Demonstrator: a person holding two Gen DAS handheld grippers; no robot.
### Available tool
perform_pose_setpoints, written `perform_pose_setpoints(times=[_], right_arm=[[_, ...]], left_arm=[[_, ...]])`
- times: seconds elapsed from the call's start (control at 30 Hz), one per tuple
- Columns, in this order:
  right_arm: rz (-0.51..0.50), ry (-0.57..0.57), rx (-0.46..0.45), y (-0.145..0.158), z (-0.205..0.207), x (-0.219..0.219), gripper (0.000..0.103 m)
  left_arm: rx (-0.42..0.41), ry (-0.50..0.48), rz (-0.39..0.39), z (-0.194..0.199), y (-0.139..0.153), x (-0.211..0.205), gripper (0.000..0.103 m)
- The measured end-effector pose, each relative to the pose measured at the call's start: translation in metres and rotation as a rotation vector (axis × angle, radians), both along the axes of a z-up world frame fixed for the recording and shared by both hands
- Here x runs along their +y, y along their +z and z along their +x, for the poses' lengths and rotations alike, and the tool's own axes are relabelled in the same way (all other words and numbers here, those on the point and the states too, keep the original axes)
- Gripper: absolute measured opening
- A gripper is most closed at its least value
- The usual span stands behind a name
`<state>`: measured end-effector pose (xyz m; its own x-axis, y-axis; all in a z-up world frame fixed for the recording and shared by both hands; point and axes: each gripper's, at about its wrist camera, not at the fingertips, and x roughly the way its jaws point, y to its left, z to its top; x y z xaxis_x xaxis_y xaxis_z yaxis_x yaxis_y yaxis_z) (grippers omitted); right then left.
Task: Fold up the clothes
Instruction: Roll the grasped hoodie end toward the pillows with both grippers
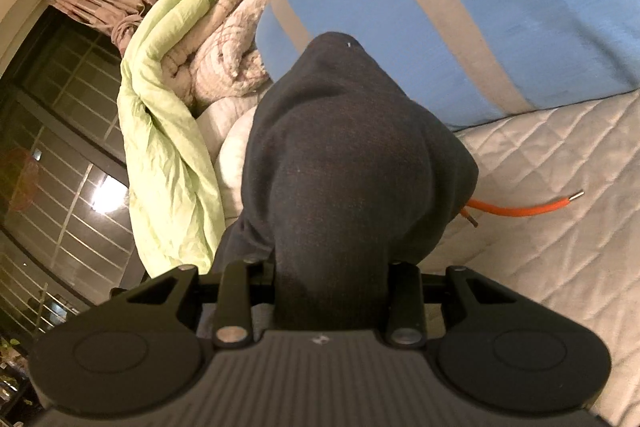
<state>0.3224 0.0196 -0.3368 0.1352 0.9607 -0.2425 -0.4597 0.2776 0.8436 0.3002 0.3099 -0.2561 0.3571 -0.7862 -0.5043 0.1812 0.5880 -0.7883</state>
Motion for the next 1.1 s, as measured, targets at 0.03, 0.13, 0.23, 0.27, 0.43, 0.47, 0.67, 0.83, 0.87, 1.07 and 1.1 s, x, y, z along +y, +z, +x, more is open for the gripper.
perform_pose_setpoints(times=[0.03, 0.13, 0.23, 0.27, 0.43, 0.47, 0.67, 0.83, 0.87, 1.07, 1.1], right_arm=[[0.001, 0.004, 0.000, 0.001, 0.000, 0.005, 0.036], [-0.002, 0.015, 0.003, 0.000, -0.001, 0.015, 0.036], [-0.010, 0.021, 0.005, -0.004, -0.002, 0.022, 0.036], [-0.013, 0.021, 0.008, -0.005, -0.001, 0.024, 0.036], [-0.038, 0.023, 0.024, -0.018, 0.004, 0.034, 0.036], [-0.043, 0.021, 0.029, -0.022, 0.005, 0.036, 0.036], [-0.146, 0.007, 0.081, -0.063, 0.020, 0.055, 0.037], [-0.212, -0.064, 0.148, -0.103, 0.030, 0.061, 0.054], [-0.225, -0.081, 0.160, -0.108, 0.031, 0.060, 0.059], [-0.236, -0.101, 0.180, -0.114, 0.030, 0.054, 0.089], [-0.234, -0.098, 0.182, -0.113, 0.029, 0.053, 0.090]], left_arm=[[0.000, 0.004, 0.001, 0.000, 0.001, 0.003, 0.019], [0.003, 0.014, 0.002, -0.002, 0.000, 0.015, 0.019], [0.008, 0.022, 0.004, -0.001, -0.004, 0.022, 0.019], [0.011, 0.025, 0.005, 0.000, -0.006, 0.023, 0.019], [0.026, 0.031, -0.003, 0.006, -0.023, 0.030, 0.019], [0.028, 0.033, -0.004, 0.008, -0.027, 0.031, 0.019], [0.085, 0.070, 0.028, 0.025, -0.077, 0.038, 0.020], [0.131, 0.123, 0.037, 0.036, -0.112, 0.044, 0.026], [0.139, 0.134, 0.038, 0.038, -0.116, 0.045, 0.027], [0.166, 0.161, 0.001, 0.038, -0.130, 0.051, 0.039], [0.170, 0.166, -0.009, 0.037, -0.132, 0.053, 0.040]])
